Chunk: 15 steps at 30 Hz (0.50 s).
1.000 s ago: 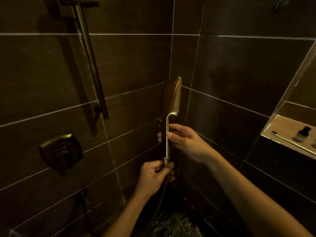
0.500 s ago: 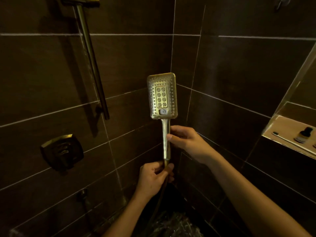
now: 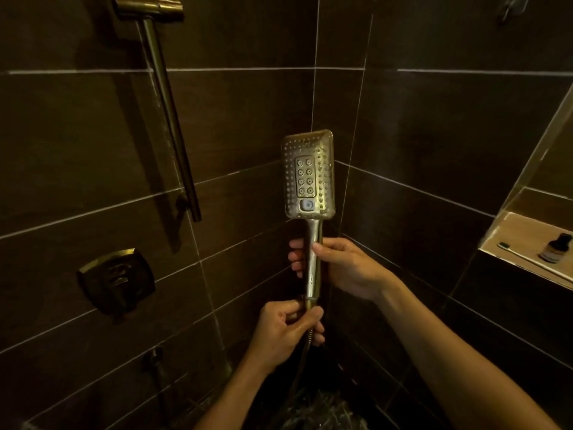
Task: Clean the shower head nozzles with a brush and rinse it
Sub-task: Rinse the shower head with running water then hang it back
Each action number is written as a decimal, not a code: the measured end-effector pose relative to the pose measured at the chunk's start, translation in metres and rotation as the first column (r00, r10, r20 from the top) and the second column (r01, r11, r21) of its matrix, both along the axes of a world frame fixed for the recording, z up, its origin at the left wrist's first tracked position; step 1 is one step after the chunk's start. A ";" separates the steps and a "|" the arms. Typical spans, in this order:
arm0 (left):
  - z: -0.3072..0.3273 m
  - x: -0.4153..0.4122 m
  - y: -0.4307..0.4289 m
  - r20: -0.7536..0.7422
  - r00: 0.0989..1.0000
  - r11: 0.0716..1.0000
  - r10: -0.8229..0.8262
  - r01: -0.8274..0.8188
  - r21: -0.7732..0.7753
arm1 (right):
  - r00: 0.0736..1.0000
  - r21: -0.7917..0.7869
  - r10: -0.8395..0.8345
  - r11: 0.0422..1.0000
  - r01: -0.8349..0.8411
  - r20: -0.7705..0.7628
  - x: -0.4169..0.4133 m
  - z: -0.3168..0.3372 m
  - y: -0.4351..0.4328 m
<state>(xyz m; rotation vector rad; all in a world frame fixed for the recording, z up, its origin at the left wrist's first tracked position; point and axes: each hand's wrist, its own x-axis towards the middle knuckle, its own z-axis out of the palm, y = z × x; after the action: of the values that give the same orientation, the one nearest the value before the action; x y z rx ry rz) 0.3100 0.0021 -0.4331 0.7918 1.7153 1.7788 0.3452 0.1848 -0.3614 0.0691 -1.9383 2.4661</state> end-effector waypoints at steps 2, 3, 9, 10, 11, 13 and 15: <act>0.003 0.001 -0.001 0.024 0.999 0.999 -0.029 0.028 0.027 | 0.994 -0.107 0.112 0.988 -0.113 -0.010 0.002 -0.001 0.002; 0.004 0.001 -0.001 0.031 0.999 0.999 -0.037 0.036 0.038 | 0.990 -0.130 0.138 0.982 -0.139 -0.014 0.002 -0.001 0.003; -0.003 0.002 0.001 -0.018 0.999 0.999 0.045 -0.045 -0.012 | 0.995 0.139 -0.101 0.985 0.101 -0.012 0.000 0.000 0.002; -0.005 0.003 0.001 -0.029 0.997 0.997 0.065 -0.066 -0.027 | 0.987 0.216 -0.160 0.962 0.164 -0.032 -0.002 0.001 0.002; -0.006 0.002 0.001 -0.041 0.996 0.996 0.077 -0.079 -0.038 | 0.979 0.284 -0.198 0.937 0.205 -0.052 -0.002 0.002 0.002; -0.007 0.001 -0.002 -0.069 0.995 0.996 0.071 -0.075 -0.053 | 0.979 0.319 -0.192 0.925 0.204 -0.070 -0.001 0.003 0.002; -0.006 0.000 -0.006 -0.083 0.995 0.997 0.056 -0.061 -0.057 | 0.993 0.257 -0.115 0.959 0.121 -0.037 0.005 0.006 0.002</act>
<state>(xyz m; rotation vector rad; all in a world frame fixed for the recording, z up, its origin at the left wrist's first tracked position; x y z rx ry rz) 0.3103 -0.0037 -0.4395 0.8058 1.8529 1.7473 0.3501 0.1872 -0.3557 -0.0181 -2.1746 2.1186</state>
